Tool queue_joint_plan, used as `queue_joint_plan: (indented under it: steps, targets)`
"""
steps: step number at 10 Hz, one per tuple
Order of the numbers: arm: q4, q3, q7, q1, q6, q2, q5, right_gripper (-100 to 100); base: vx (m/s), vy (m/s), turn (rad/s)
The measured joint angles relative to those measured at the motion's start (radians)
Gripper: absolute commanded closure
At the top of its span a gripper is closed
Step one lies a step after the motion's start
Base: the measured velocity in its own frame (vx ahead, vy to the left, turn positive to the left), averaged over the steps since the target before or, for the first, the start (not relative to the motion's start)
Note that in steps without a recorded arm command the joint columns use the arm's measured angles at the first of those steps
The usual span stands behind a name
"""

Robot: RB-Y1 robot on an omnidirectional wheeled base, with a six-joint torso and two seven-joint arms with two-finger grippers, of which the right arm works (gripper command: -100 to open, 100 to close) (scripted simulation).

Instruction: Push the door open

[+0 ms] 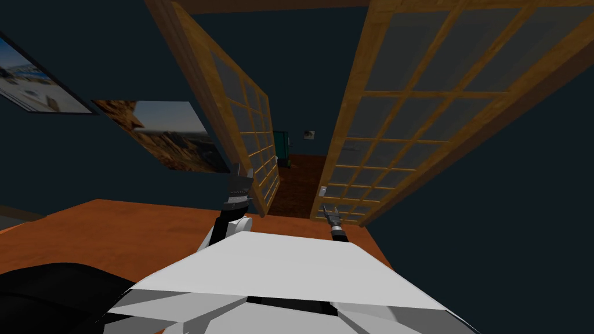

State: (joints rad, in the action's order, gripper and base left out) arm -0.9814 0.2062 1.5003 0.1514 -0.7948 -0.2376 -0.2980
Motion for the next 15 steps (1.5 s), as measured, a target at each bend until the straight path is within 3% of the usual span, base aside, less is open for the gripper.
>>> queue_joint_plan:
  steps: [3,13,14,15]
  targets:
    - [0.05,0.009,0.053,-0.014,-0.013,-0.005,-0.015,-100,0.076,-0.033,0.051]
    - [0.094,-0.011,0.058,-0.03,-0.031,0.012,-0.012,-100,0.172,-0.014,0.023]
    - [0.094,-0.011,0.058,-0.03,-0.034,0.013,-0.011,100,-0.018,0.003,0.0]
    - [0.094,-0.011,0.058,-0.03,-0.033,0.012,-0.012,100,-0.026,-0.005,0.0]
